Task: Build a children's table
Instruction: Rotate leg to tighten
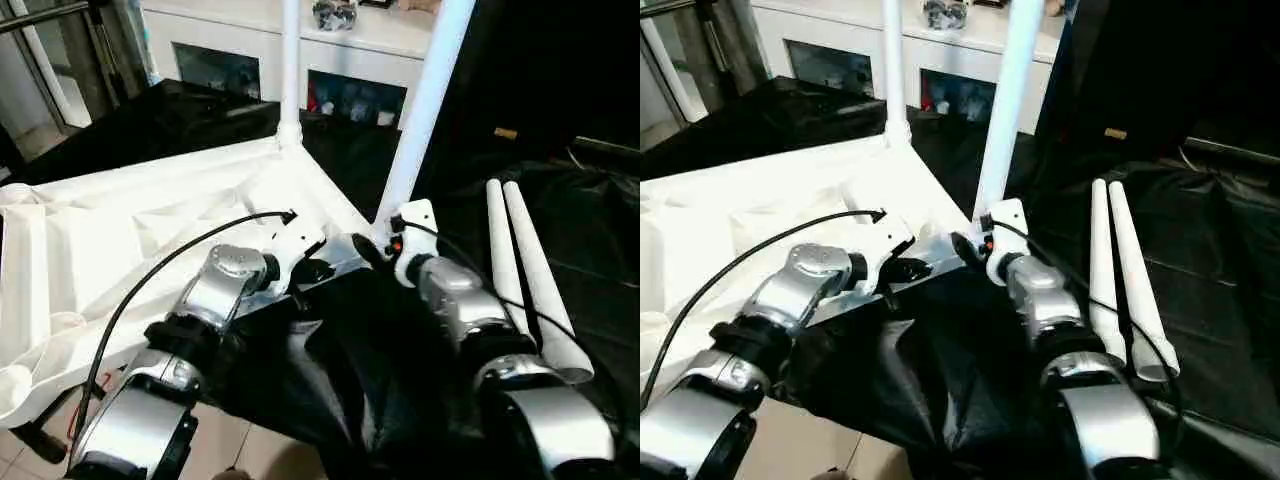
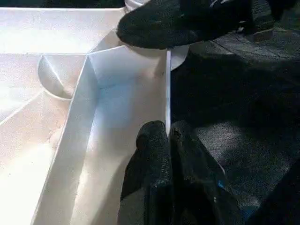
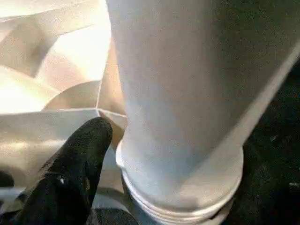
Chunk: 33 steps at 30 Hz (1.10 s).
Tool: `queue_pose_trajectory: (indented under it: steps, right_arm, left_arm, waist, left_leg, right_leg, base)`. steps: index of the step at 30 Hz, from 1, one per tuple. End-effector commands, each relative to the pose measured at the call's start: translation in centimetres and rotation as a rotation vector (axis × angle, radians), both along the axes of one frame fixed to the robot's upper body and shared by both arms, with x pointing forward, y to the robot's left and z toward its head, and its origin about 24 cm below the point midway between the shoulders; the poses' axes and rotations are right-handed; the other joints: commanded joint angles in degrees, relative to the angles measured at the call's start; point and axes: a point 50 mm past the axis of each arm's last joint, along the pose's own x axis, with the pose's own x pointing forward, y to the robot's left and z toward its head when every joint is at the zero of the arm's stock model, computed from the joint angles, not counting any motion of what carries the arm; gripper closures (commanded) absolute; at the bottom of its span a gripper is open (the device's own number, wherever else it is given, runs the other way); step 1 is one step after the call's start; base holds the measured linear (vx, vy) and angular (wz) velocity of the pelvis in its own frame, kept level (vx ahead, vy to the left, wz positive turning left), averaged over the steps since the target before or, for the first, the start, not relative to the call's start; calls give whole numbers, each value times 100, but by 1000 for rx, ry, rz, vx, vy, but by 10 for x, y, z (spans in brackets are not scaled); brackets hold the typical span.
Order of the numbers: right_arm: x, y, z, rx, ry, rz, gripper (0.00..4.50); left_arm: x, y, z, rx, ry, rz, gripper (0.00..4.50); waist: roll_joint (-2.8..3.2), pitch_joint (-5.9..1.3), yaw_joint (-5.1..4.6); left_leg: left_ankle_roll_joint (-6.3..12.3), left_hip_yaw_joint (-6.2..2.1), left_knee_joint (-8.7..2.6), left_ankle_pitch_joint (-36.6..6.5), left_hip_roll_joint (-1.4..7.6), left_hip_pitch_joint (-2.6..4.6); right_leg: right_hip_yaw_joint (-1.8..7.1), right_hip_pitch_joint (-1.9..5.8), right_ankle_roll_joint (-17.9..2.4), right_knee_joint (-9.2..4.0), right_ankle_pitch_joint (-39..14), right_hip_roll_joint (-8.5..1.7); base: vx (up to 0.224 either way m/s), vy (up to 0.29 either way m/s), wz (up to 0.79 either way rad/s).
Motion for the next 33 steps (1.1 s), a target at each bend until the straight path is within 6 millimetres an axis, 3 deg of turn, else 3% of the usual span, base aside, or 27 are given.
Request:
queue_pose_trajectory:
  steps: [1, 4, 8, 14, 16, 18, 29, 32, 33]
  right_arm:
    - [-9, 16, -11, 0, 49, 137, 68]
    - [-13, 4, 3, 30, -20, 334, 68]
    - [-21, -6, 7, 34, -13, 499, 68]
    - [-35, -12, 9, 37, 14, 690, 68]
    - [-40, -13, 8, 37, 43, 750, 68]
    - [-43, -13, 7, 28, 52, 774, 101]
    - [-48, -5, 4, 59, 69, 784, 170]
    - [-43, -1, -2, 45, 80, 662, 172]
    - [-32, 0, -10, -3, 85, 466, 173]
  left_arm:
    - [-7, -17, 3, -62, -14, -103, 450]
    - [-14, -7, 2, -70, 3, -179, 450]
    - [-22, 3, 5, -86, 17, -274, 450]
    - [-30, 21, 4, -49, 50, -350, 450]
    - [-32, 29, 4, -40, 61, -364, 450]
    - [-34, 34, 4, -30, 69, -375, 450]
    - [-36, 39, 4, -24, 73, -370, 450]
    - [-30, 34, 4, -34, 51, -301, 450]
    - [-21, 28, 4, -33, 23, -210, 450]
  waist:
    - [10, -346, -1]
    - [-2, -354, 16]
    - [1, -348, 43]
    - [7, -319, 51]
    - [6, -326, 60]
    - [4, -330, 54]
    - [-16, -324, 53]
    - [-9, -313, 41]
    - [-8, -307, 25]
  left_leg:
    - [224, -16, -325, -800, 141, -25]
    - [441, -7, -296, -654, 147, -33]
    - [528, 6, -288, -604, 173, -34]
    - [394, 4, -315, -855, 178, -13]
    - [380, -4, -318, -816, 182, -11]
    - [403, 0, -313, -762, 182, -17]
    - [329, 2, -320, -742, 171, -13]
    - [271, 0, -331, -784, 169, -7]
    - [222, -9, -344, -844, 164, 6]
  right_leg:
    - [305, 340, -1158, -425, -319, -483]
    - [297, 354, -1254, -395, -2, -476]
    - [274, 346, -1341, -370, 96, -456]
    - [279, 311, -1237, -433, -584, -465]
    - [277, 314, -1228, -423, -542, -463]
    - [277, 306, -1246, -410, -433, -461]
    - [278, 305, -1204, -418, -532, -465]
    - [287, 289, -1170, -430, -666, -468]
    - [288, 282, -1141, -451, -802, -476]
  base:
    - [0, 0, 0]
    - [0, 0, 0]
    - [0, 0, 0]
    - [0, 0, 0]
    - [0, 0, 0]
    - [0, 0, 0]
    - [0, 0, 0]
    - [0, 0, 0]
    - [0, 0, 0]
